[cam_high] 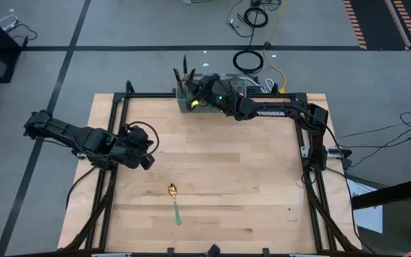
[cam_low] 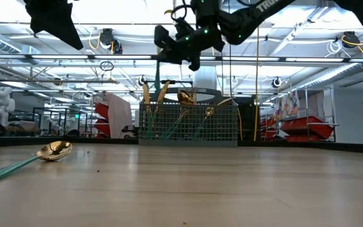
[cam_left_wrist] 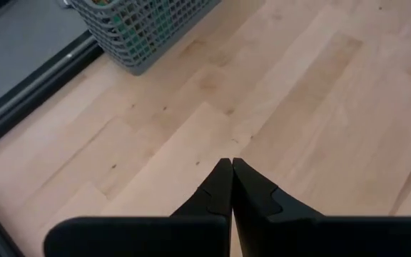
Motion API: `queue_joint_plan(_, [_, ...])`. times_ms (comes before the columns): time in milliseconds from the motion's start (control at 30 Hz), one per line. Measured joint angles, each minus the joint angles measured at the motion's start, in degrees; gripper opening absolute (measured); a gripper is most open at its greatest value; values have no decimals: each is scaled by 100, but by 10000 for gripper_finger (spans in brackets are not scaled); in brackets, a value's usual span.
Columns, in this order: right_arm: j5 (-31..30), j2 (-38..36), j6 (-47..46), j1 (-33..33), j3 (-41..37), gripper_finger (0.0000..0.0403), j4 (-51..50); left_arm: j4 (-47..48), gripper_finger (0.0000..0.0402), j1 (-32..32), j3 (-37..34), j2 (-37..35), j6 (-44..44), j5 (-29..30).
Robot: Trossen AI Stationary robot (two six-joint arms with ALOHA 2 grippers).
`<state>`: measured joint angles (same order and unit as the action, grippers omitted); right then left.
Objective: Sort silverware
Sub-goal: Put the green knife into the gray silverware organizer
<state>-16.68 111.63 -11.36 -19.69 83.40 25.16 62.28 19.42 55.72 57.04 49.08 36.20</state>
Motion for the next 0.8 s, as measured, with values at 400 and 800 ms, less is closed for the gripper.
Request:
queue_joint_plan(400, [-110,927,355,-368,755,0,892,94,9,0,-251,-39,-6,110])
queue_joint_plan(800, [-443,1686,290,-308,1808,0,-684,274,9,0,-267,-61,-41,136])
